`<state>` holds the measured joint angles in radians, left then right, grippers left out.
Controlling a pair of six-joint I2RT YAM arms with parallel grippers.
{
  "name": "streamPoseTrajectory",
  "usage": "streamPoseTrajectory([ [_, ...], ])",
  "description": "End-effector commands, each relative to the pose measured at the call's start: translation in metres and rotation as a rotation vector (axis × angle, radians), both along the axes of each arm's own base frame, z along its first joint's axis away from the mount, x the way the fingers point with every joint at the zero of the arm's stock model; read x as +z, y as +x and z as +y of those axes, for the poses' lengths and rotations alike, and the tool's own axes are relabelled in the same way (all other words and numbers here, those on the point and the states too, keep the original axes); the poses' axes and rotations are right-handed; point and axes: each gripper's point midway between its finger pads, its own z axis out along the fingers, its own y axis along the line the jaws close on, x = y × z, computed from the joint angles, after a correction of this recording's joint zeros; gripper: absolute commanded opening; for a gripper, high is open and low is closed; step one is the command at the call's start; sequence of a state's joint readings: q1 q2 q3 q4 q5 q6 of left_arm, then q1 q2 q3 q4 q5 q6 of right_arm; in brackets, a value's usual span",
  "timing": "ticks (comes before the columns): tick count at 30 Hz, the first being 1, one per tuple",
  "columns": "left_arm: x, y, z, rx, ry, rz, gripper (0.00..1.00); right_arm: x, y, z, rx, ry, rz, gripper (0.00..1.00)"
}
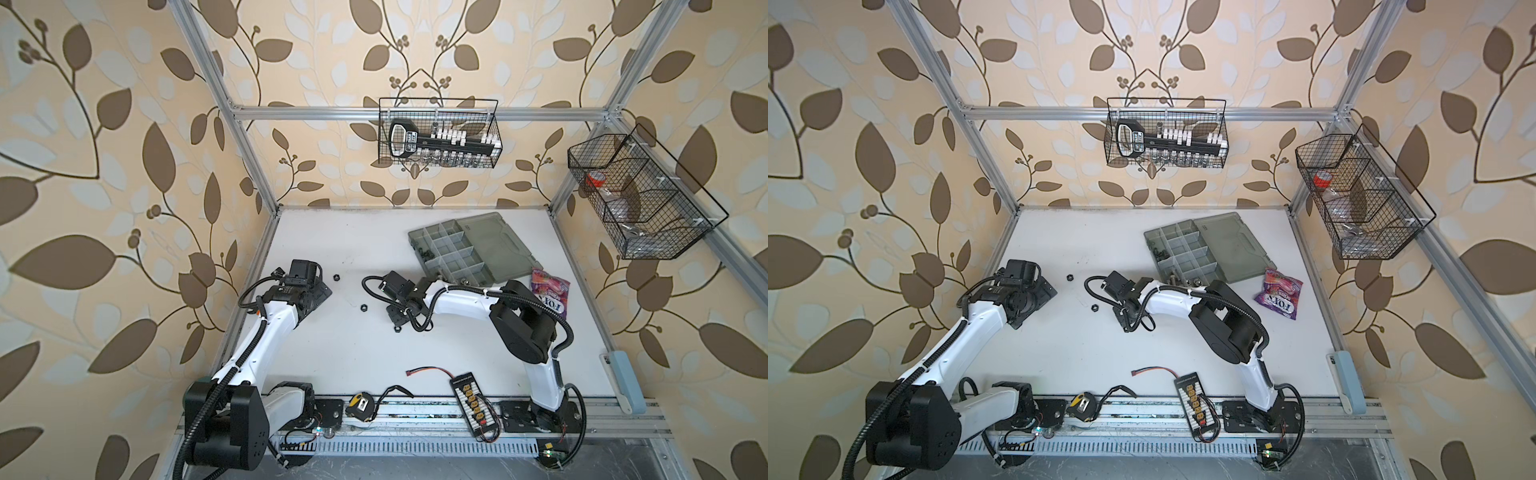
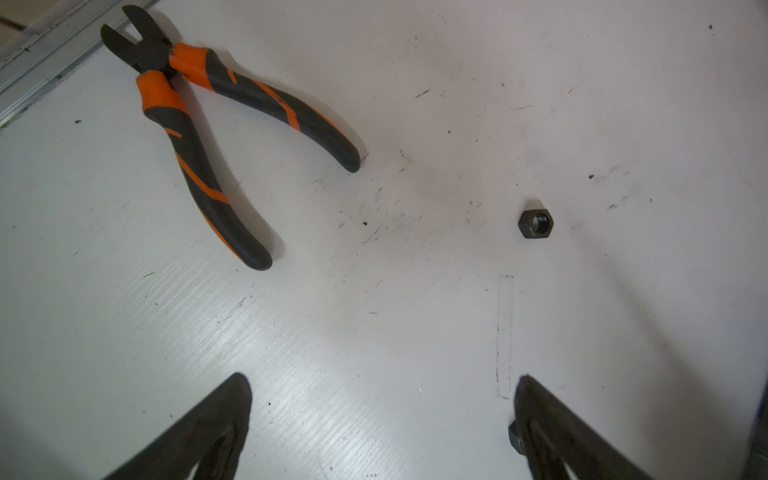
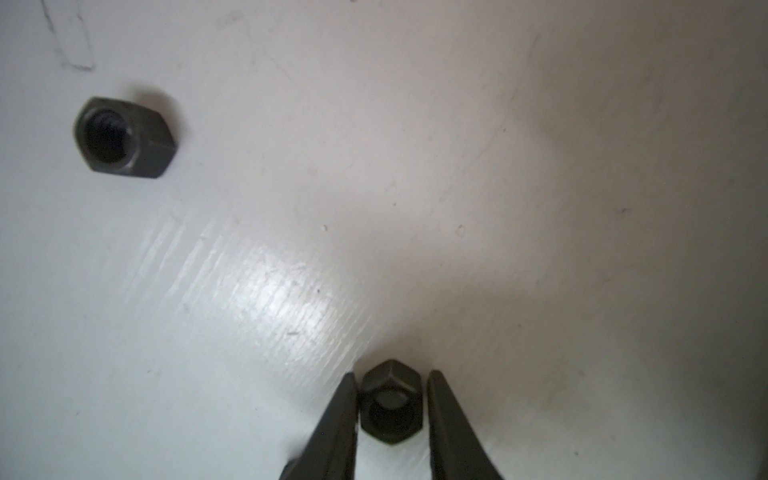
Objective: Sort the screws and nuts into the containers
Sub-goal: 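Lift the black nut and carry it over the parts box with the right gripper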
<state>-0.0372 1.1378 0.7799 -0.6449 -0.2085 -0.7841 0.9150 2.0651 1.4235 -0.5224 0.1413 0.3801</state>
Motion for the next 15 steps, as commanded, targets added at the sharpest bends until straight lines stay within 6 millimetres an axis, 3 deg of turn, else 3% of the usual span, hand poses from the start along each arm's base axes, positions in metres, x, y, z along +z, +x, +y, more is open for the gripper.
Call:
streamPoseTrajectory([
  [1,0.005,0.0,0.004,0.005,0.004,-0.015,0.99,-0.018,-0.009,-0.01,0.003,-0.056,0.052,0.29],
  [15,0.005,-0.001,0.003,0.006,0.0,-0.016,0.99,0.0,-0.006,-0.01,0.001,-0.037,0.021,0.11],
])
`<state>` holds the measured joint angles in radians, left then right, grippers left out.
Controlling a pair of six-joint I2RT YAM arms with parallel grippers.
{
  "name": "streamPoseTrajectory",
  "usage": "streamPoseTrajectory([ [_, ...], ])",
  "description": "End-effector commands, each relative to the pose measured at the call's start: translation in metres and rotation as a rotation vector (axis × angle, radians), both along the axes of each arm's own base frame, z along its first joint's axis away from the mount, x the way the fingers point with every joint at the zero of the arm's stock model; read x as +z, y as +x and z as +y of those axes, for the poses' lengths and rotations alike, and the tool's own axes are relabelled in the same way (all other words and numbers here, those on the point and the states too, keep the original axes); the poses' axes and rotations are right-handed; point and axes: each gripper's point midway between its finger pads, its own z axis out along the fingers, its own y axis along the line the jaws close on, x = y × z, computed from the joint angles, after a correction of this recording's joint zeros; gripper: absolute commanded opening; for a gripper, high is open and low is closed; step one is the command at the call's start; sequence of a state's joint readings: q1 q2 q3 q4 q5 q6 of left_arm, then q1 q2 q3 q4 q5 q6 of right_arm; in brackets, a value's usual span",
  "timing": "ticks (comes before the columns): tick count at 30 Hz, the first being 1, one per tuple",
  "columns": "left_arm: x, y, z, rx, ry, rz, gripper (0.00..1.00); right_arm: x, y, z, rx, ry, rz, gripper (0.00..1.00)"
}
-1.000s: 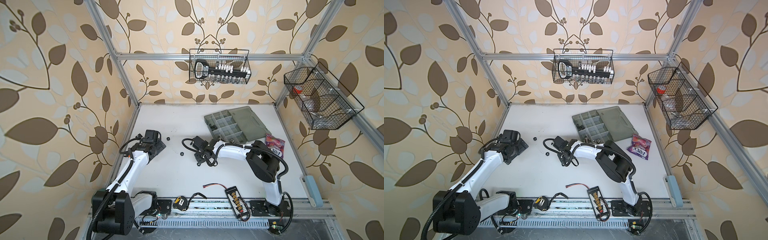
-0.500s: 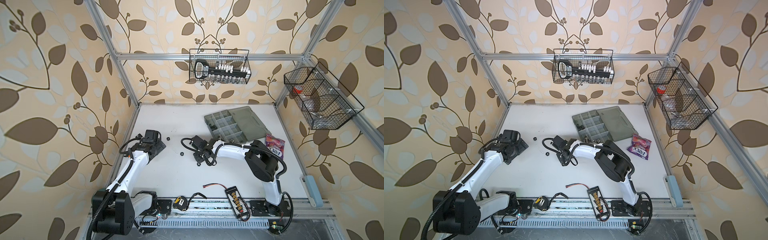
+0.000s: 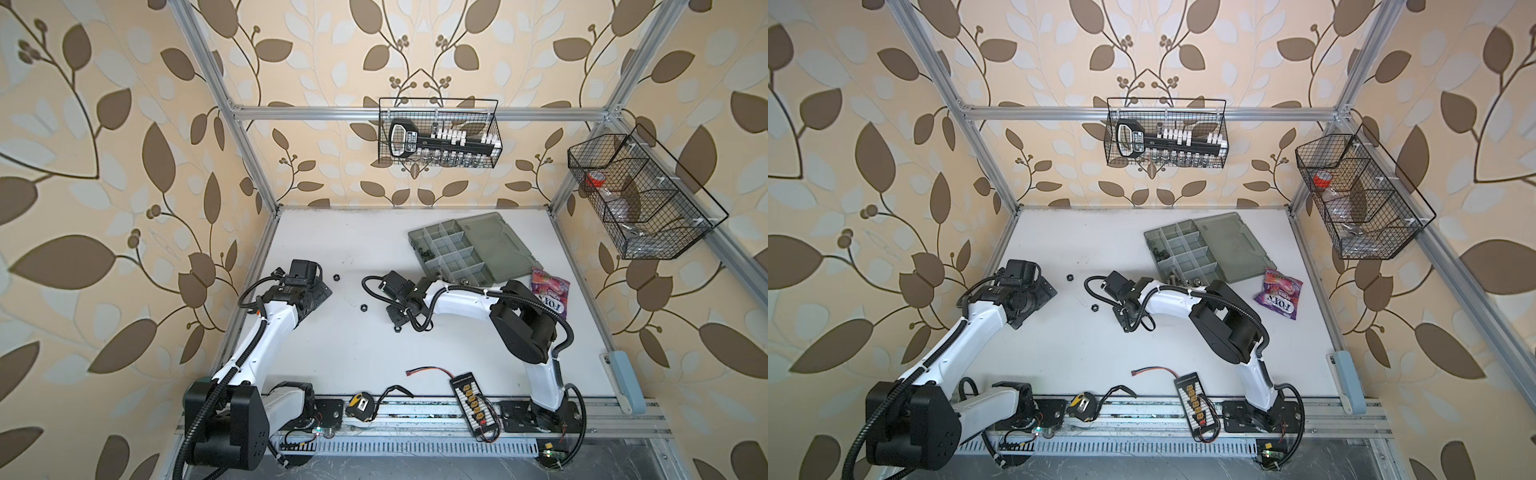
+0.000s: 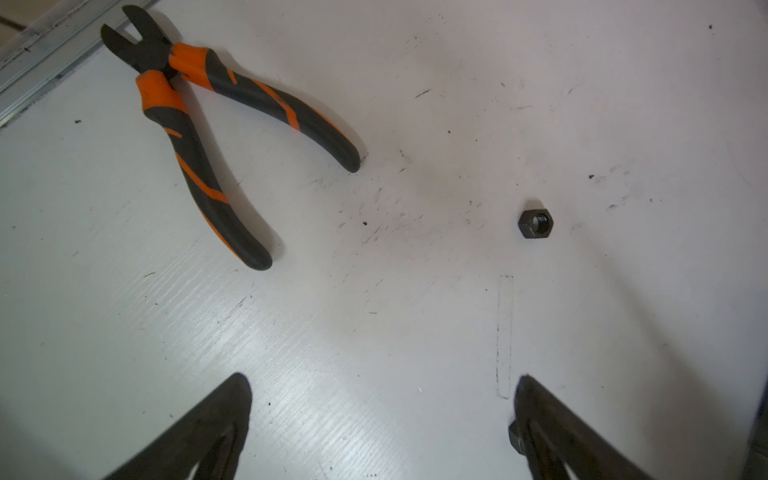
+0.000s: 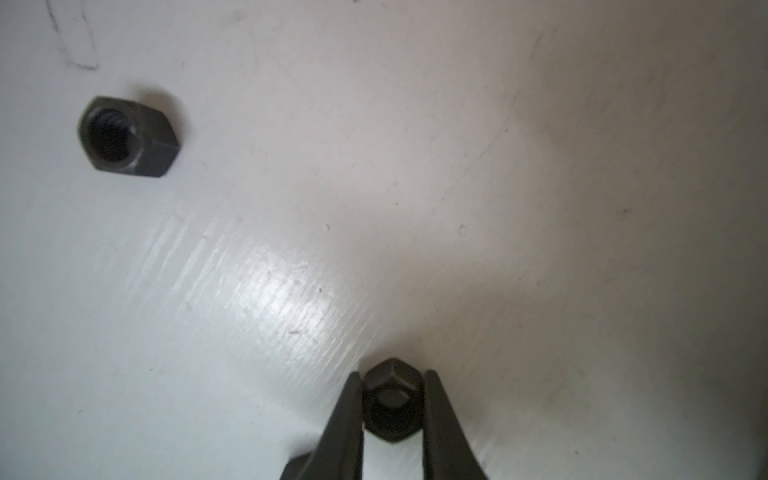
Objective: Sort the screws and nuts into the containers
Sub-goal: 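Lift the black nut and carry it over the parts box with the right gripper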
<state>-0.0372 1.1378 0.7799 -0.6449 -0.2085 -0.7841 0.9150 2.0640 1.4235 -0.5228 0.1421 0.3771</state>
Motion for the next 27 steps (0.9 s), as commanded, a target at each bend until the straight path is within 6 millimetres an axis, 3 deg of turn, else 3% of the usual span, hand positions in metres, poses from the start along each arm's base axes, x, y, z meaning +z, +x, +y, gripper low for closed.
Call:
streamPoseTrajectory([
  [1,0.005,-0.001,0.003,0.006,0.001,-0.014,0.99,0.003,-0.005,-0.009,-0.002,-0.031,0.017,0.1],
  [16,0.004,-0.002,0.003,0.006,-0.001,-0.013,0.99,0.045,0.01,-0.013,-0.038,0.044,-0.039,0.04],
  [27,0.002,-0.001,0.003,0.005,-0.002,-0.01,0.99,0.085,0.042,-0.043,-0.123,0.092,-0.112,0.04],
])
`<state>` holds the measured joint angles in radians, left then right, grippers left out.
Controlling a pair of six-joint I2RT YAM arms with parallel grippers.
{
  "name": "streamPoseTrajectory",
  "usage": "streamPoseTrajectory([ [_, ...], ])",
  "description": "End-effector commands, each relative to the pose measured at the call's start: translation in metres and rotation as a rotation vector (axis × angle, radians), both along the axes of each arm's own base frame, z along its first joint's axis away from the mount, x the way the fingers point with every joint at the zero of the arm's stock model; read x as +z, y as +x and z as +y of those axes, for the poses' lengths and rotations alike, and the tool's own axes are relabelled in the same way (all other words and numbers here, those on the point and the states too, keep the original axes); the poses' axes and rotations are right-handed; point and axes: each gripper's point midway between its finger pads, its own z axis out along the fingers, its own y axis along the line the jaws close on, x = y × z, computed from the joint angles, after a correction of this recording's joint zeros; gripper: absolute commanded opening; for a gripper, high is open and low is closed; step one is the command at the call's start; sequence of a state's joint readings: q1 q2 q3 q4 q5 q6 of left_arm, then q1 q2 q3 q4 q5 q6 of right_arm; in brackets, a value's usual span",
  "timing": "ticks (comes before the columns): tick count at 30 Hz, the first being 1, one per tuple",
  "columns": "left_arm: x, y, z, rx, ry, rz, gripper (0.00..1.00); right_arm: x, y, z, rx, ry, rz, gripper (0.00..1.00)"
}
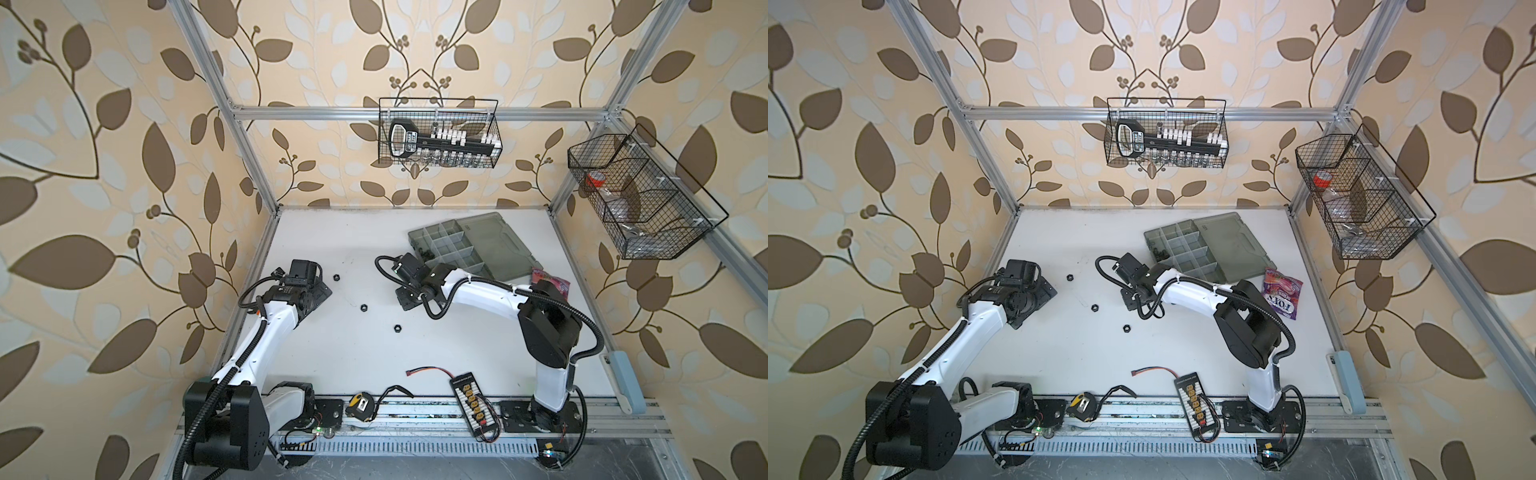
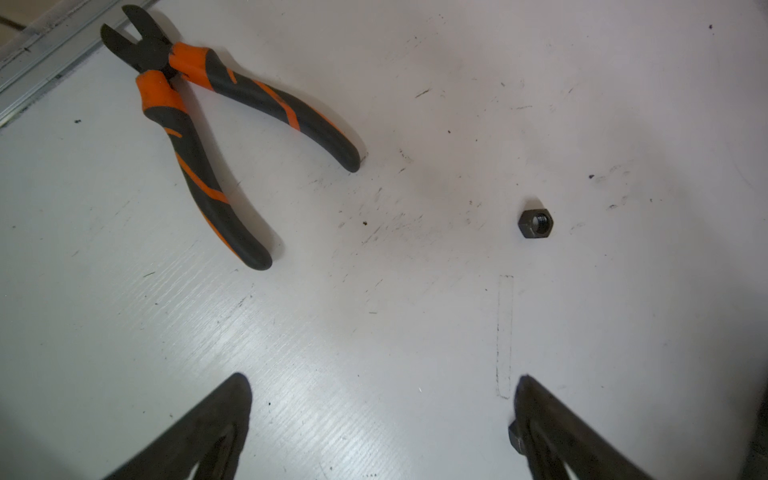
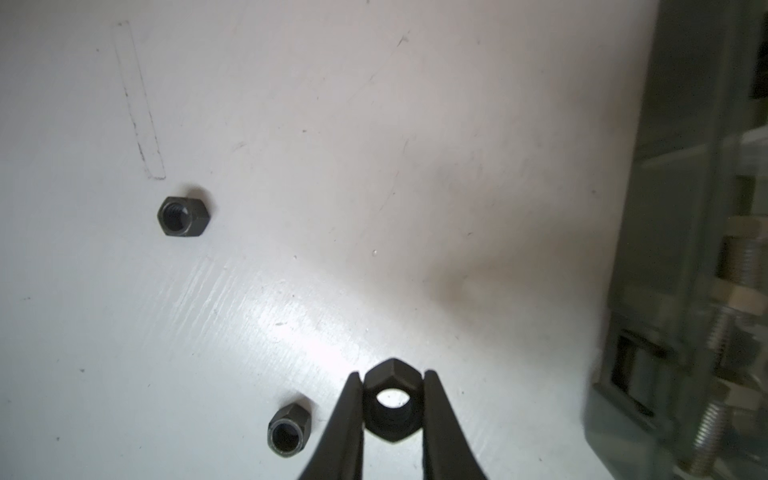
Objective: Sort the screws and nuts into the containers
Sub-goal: 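Lift the black nut and carry it over the parts box with the right gripper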
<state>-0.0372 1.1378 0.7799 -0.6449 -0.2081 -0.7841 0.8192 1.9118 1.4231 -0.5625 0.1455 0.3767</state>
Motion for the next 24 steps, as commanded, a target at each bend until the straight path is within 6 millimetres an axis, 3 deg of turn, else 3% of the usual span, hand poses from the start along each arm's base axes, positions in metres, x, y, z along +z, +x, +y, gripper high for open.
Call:
streamPoseTrajectory([
  [1,0.002,-0.002,0.003,0.005,-0.002,-0.009,0.99,0.026,0.012,-0.016,-0.035,0.014,-0.044,0.04],
  [8,0.002,-0.002,0.003,0.005,-0.004,-0.01,0.99,0.062,0.039,-0.049,-0.112,0.049,-0.119,0.04],
  [14,0.004,-0.003,0.003,0.003,-0.002,-0.013,0.99,0.083,0.069,-0.094,-0.213,0.052,-0.17,0.04],
  [24,0.002,-0.001,0.001,-0.001,-0.012,-0.014,0.99,0.079,0.094,-0.144,-0.311,0.037,-0.167,0.05],
])
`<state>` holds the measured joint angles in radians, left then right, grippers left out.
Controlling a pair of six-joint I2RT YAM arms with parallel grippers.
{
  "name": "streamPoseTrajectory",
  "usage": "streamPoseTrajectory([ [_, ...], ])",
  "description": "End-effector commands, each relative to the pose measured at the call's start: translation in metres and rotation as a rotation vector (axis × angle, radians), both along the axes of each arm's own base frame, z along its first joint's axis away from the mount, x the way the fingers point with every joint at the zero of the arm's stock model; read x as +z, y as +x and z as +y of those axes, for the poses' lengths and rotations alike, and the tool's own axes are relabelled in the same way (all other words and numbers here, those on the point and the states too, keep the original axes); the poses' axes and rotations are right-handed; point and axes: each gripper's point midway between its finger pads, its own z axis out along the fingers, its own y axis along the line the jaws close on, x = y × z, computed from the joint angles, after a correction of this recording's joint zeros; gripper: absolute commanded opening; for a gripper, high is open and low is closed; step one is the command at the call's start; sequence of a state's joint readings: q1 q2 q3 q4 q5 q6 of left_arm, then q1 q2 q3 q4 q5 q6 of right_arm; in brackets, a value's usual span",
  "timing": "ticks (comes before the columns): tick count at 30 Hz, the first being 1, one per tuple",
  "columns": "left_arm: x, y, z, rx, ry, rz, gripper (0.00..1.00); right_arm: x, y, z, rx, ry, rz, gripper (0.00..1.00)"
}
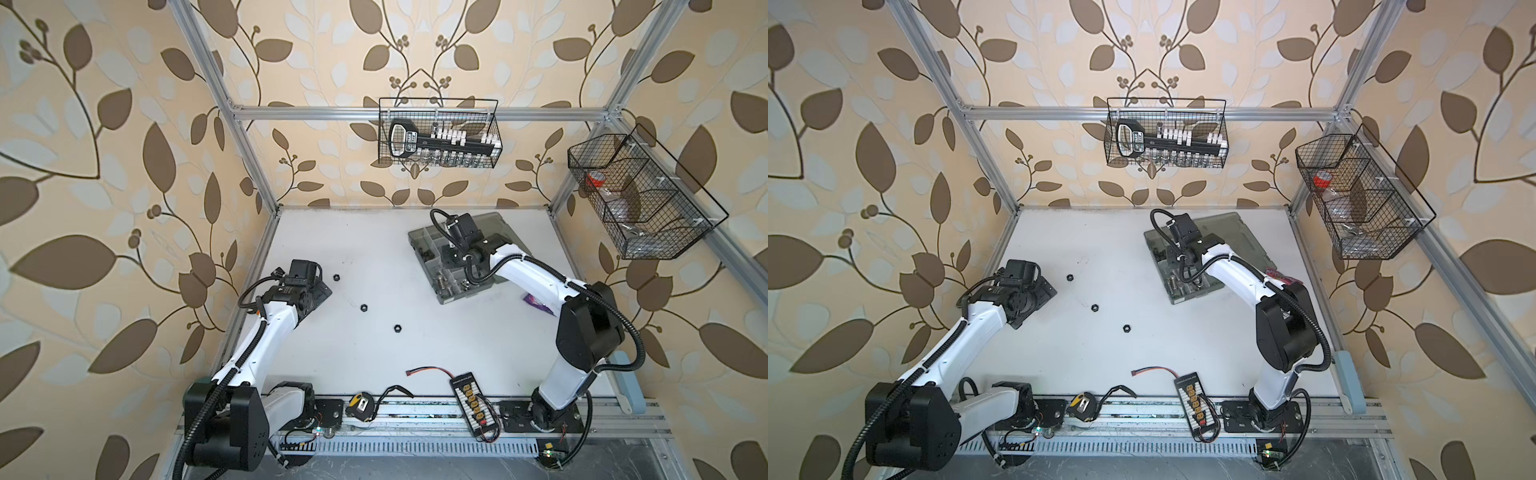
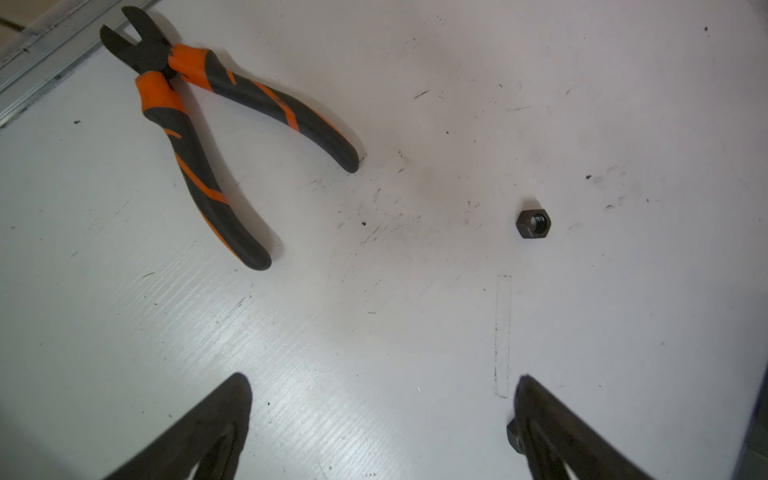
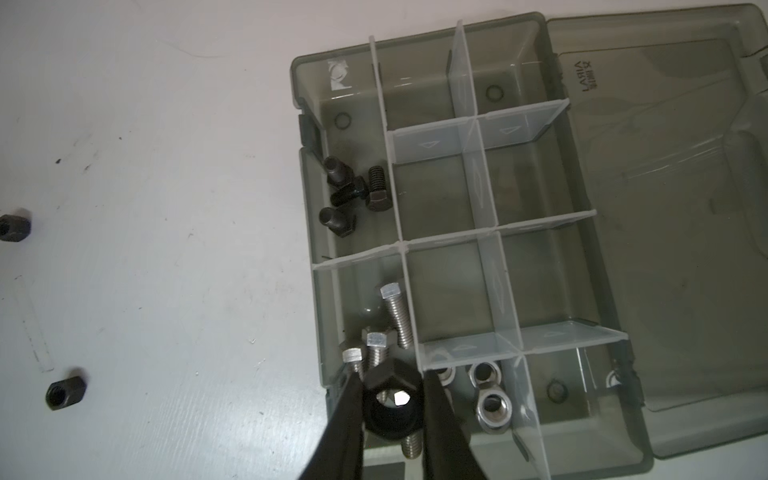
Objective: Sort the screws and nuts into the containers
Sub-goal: 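Lift the black nut and carry it over the parts box with the right gripper, then open the right gripper to drop the black nut into a compartment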
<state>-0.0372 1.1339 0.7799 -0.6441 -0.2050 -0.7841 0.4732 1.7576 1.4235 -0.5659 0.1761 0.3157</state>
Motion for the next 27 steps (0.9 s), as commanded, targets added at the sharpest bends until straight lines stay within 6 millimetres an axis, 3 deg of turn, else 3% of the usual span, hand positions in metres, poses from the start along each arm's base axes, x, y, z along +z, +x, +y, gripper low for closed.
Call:
streamPoseTrajectory([
  [1,0.001,-0.001,0.001,-0.001,-0.01,-0.009,0.99,0.009,0.005,-0.009,-0.004,-0.006,-0.012,0.05],
  [8,0.002,-0.002,0.001,-0.003,-0.008,-0.011,0.99,-0.014,0.017,-0.019,-0.02,-0.024,0.031,0.05],
  [17,0.001,-0.003,0.002,-0.002,-0.007,-0.007,0.99,-0.044,0.028,-0.018,-0.011,-0.041,0.087,0.06],
  [27,0.003,-0.001,0.001,-0.003,-0.009,-0.012,0.99,-0.065,0.037,-0.023,-0.024,-0.078,0.115,0.2],
])
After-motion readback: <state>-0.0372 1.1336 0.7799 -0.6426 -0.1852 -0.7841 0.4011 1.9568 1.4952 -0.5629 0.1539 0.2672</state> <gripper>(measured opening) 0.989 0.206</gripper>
